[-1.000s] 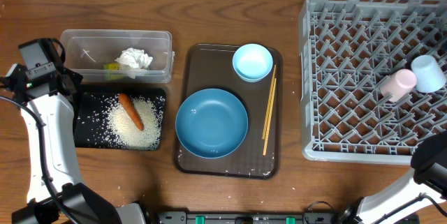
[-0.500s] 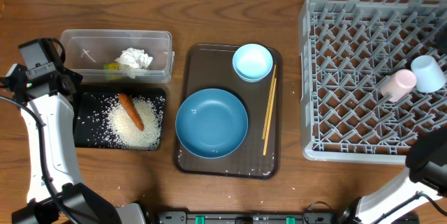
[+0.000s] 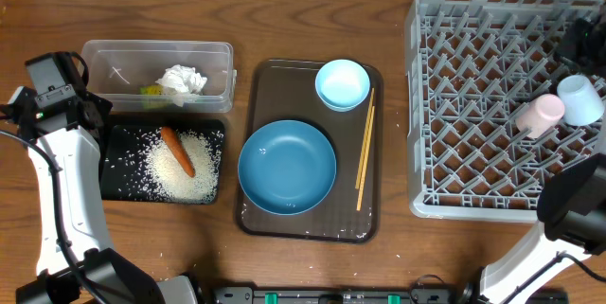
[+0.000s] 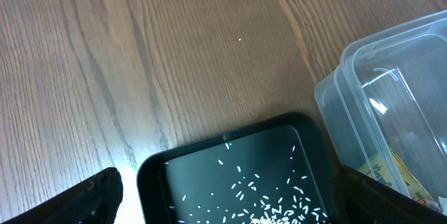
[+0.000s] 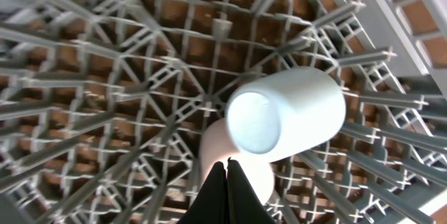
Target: Sort waste into correct bins and load items into the dishwasher rack
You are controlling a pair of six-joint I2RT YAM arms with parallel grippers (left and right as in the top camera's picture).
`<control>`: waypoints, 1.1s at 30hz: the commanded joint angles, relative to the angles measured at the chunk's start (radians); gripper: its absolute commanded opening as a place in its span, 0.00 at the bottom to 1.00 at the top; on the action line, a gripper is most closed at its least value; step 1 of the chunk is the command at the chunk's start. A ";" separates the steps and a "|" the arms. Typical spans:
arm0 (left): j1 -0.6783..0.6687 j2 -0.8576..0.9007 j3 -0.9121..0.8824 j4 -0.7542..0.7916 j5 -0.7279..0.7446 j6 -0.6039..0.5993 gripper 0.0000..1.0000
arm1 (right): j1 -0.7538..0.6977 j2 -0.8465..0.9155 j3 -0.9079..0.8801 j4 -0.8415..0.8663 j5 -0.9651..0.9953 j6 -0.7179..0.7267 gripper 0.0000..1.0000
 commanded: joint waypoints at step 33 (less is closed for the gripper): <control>0.004 -0.002 0.000 -0.003 -0.018 -0.016 0.97 | -0.095 0.107 -0.005 -0.047 0.007 -0.046 0.01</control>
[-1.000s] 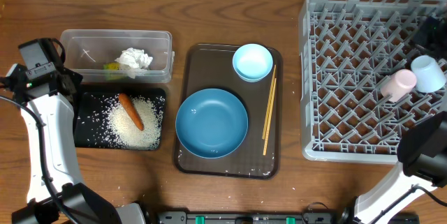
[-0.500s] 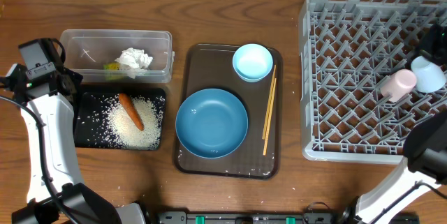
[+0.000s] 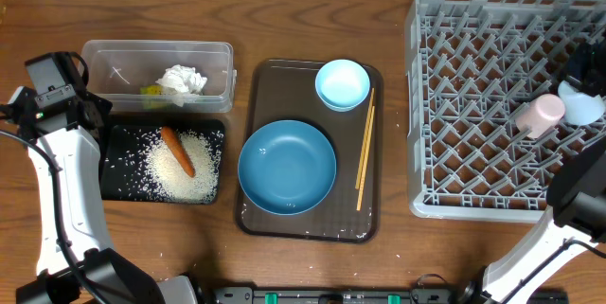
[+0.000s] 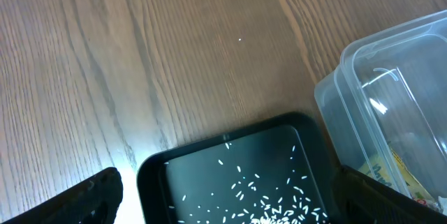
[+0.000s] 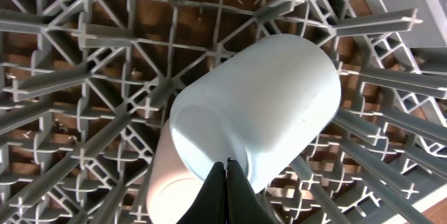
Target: Sort waste into correct bins and load items into the dishwasher rack
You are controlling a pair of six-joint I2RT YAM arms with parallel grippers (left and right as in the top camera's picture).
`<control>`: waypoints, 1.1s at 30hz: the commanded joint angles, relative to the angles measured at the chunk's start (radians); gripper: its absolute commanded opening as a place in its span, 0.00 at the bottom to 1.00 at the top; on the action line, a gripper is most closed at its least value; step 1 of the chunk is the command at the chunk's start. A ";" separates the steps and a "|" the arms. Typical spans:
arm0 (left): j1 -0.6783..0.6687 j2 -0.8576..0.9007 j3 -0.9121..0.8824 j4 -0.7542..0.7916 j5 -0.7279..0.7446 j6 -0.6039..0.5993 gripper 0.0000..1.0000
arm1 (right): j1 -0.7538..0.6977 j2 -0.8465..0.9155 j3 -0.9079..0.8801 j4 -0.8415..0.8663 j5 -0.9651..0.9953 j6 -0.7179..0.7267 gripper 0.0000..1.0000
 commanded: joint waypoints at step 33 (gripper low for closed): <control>0.004 -0.002 0.000 -0.003 -0.018 -0.016 0.97 | 0.022 -0.040 0.087 -0.017 -0.100 -0.039 0.03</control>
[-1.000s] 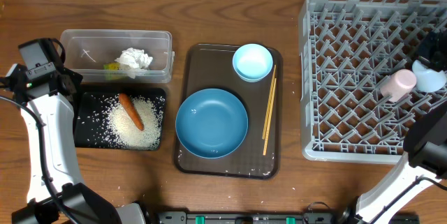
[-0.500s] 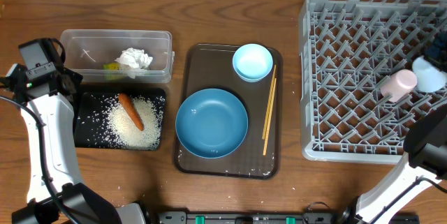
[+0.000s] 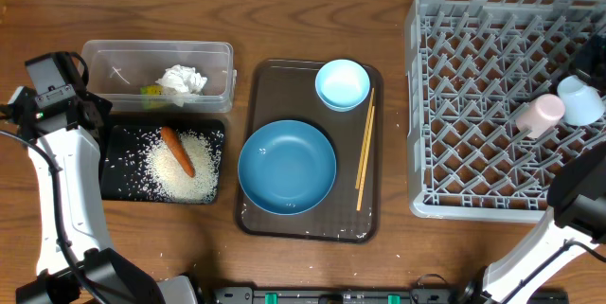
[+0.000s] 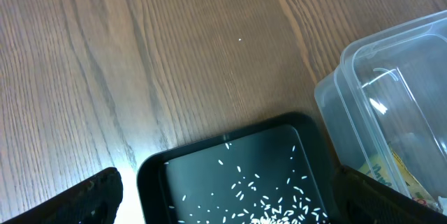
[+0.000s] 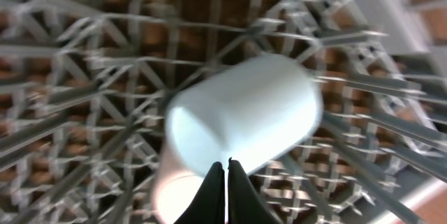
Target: Sort waste into correct bins and load items into the dishwasher rack
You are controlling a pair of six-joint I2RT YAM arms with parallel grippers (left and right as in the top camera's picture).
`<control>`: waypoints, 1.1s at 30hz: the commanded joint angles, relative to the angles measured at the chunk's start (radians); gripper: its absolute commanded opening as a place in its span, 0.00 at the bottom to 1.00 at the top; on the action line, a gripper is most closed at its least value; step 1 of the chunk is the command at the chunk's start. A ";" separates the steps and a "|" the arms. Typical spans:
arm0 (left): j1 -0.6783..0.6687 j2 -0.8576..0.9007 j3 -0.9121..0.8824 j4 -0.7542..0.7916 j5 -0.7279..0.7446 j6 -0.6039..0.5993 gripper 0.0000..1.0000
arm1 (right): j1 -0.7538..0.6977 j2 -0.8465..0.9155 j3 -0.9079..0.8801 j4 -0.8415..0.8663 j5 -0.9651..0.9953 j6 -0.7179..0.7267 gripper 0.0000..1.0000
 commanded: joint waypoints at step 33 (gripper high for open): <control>0.005 -0.002 0.000 -0.003 -0.018 -0.016 0.97 | 0.023 0.039 0.015 -0.032 0.056 0.000 0.02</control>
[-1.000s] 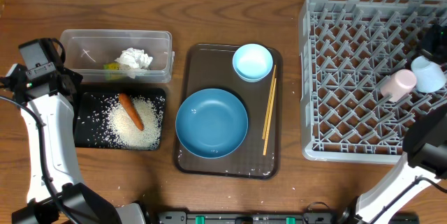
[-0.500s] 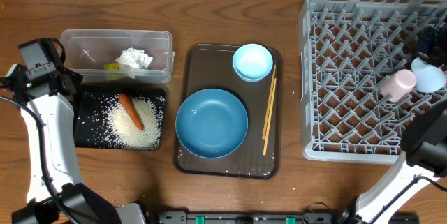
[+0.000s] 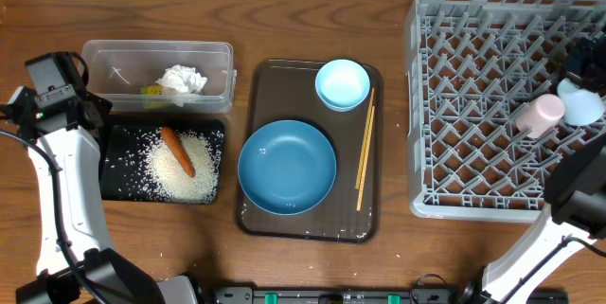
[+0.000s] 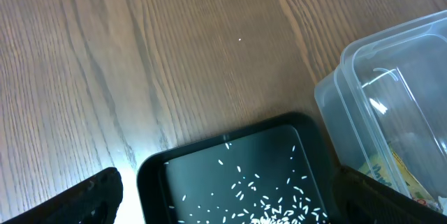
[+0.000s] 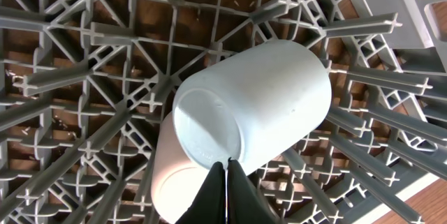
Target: Sort waste into correct bins and load items into the dishwasher rack
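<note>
A light blue cup (image 3: 582, 105) lies on its side in the grey dishwasher rack (image 3: 473, 96), resting against a pink cup (image 3: 540, 115). In the right wrist view my right gripper (image 5: 227, 165) is shut, its tips touching the lower edge of the light blue cup's (image 5: 255, 102) base, with the pink cup (image 5: 178, 182) just beneath. My left gripper (image 4: 227, 196) hangs open over the near corner of the black tray (image 4: 209, 175) with nothing between its fingers. A blue plate (image 3: 287, 167), a small light blue bowl (image 3: 342, 84) and chopsticks (image 3: 365, 148) lie on the brown tray (image 3: 270, 86).
The black tray (image 3: 118, 176) holds a carrot (image 3: 177, 150) and scattered rice (image 3: 185, 176). Behind it stands a clear plastic container (image 3: 156, 50) with a crumpled tissue (image 3: 182, 80) and a wrapper inside. The rack's far right side runs to the frame edge.
The right wrist view was blurred with motion and is now sharp. The light blue cup has shifted slightly down and to the right in the rack. The left arm has not moved.
At first my shut right gripper was a little back from the light blue cup lying on the pink cup. Then its tips were at the cup's base. The cup sat slightly differently at each moment, never leaving that spot. The left gripper stayed open over the black tray throughout.
</note>
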You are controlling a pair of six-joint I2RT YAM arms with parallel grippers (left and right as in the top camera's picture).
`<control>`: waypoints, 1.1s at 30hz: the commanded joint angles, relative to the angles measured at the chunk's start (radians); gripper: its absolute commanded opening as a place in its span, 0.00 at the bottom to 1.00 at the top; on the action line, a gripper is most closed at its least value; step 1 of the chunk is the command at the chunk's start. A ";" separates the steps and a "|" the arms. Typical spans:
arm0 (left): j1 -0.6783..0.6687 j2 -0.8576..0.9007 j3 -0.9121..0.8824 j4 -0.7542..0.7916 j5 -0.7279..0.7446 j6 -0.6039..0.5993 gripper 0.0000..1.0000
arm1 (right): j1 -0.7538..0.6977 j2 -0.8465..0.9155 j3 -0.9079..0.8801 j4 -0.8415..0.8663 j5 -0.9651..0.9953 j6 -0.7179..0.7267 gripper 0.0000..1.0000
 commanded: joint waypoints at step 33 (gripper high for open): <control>0.004 -0.002 0.000 -0.003 -0.018 -0.016 0.97 | -0.012 0.035 0.008 -0.007 0.131 0.029 0.01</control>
